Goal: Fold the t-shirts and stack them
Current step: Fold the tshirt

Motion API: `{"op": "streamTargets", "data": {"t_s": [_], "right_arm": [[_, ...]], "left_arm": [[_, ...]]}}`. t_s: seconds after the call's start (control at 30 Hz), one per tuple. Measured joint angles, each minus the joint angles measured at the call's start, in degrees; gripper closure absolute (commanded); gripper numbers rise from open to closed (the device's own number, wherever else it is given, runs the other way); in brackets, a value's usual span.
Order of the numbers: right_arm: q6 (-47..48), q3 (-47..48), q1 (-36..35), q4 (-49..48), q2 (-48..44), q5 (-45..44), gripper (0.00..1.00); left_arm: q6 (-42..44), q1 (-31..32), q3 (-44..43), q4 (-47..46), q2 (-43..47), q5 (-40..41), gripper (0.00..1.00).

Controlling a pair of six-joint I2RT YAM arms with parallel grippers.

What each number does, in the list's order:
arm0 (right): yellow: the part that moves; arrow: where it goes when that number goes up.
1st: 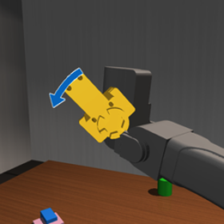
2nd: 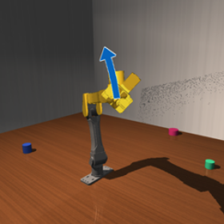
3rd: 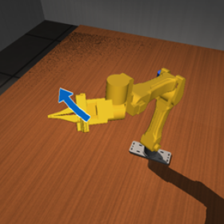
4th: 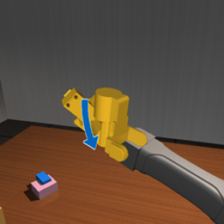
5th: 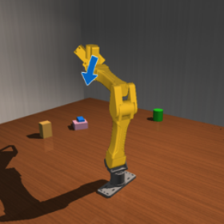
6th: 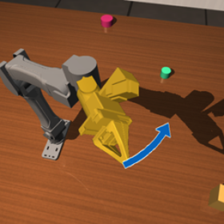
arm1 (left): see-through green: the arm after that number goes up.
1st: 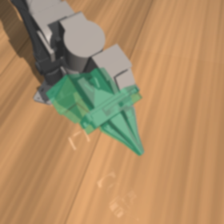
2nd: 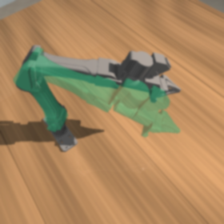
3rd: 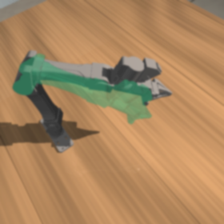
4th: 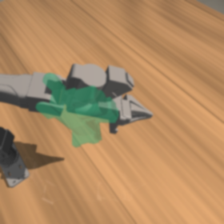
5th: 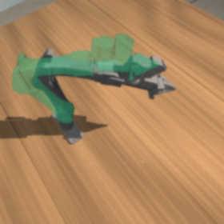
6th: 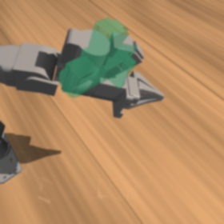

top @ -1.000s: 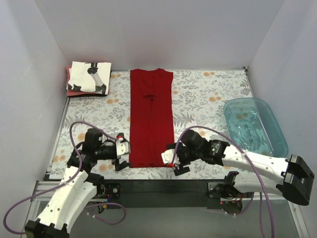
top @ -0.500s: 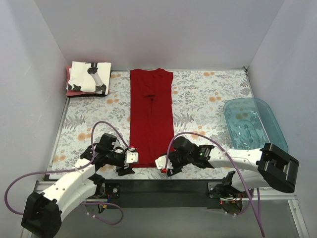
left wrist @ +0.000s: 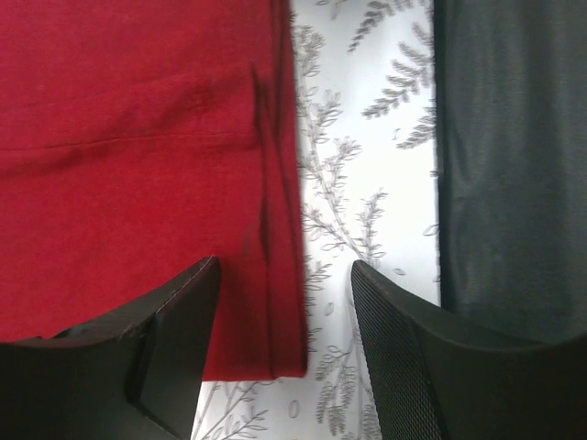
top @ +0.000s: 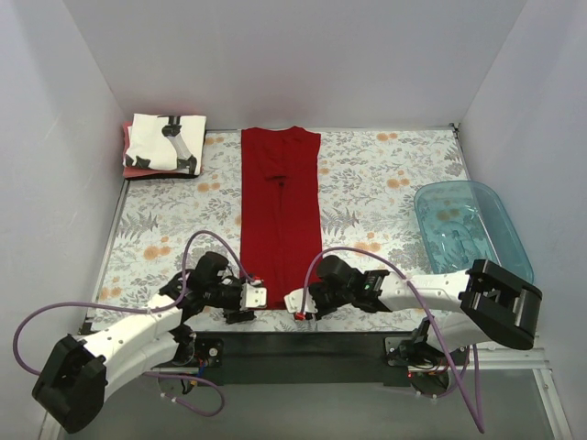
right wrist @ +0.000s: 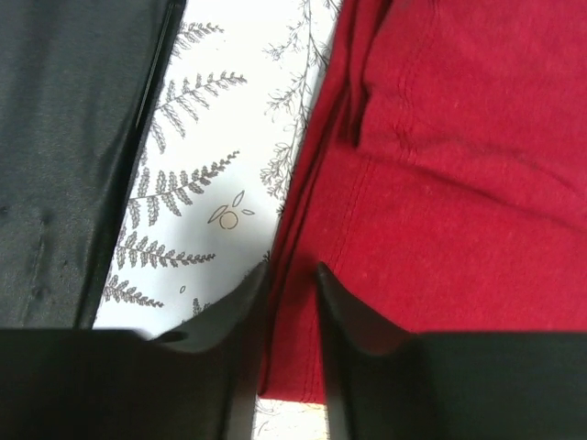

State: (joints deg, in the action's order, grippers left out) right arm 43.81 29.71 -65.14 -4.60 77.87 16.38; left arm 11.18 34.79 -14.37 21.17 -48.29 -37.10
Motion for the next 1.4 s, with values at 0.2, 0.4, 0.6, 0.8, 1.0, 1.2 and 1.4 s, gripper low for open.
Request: {"op": "streamTargets", "data": {"t_s": [0.2, 0.4, 0.6, 0.8, 1.0, 1.2, 1.4], "right_arm": [[-1.40, 0.17, -0.13, -1.14, 1.27, -1.03, 0.99], [-2.14, 1.25, -0.13, -1.84, 2.71, -2.03, 0.99], [-3.34, 1.29, -0.22, -2.05, 2.75, -3.45, 0.99], [-4.63, 1.55, -0.17, -1.14, 2.05, -5.14, 0.99], [-5.27, 1.84, -0.13, 1.66, -2.71, -4.92, 0.99], [-7.39, 4.72, -0.98, 6.40, -7.13, -4.02, 0.99], [-7.58, 8.52, -0.20, 10.14, -10.38, -4.20, 0.99]], "left_arm": [[-0.81, 0.09, -0.02, -3.30, -2.40, 0.72, 0.50], [-1.86, 0.22, -1.97, -4.98, -7.54, 1.16, 0.69], [-2.54, 0.26, -6.19, -4.90, -14.25, 2.89, 0.89], [-2.64, 0.33, -6.54, -3.98, -13.11, 4.07, 1.00], [-2.71, 0.87, -7.89, 0.52, -9.99, 3.69, 1.00], [-3.98, 2.19, -12.79, 6.95, -7.87, 1.88, 1.00], [-5.75, 1.38, -18.32, 11.39, -7.17, 1.53, 1.00]]}}
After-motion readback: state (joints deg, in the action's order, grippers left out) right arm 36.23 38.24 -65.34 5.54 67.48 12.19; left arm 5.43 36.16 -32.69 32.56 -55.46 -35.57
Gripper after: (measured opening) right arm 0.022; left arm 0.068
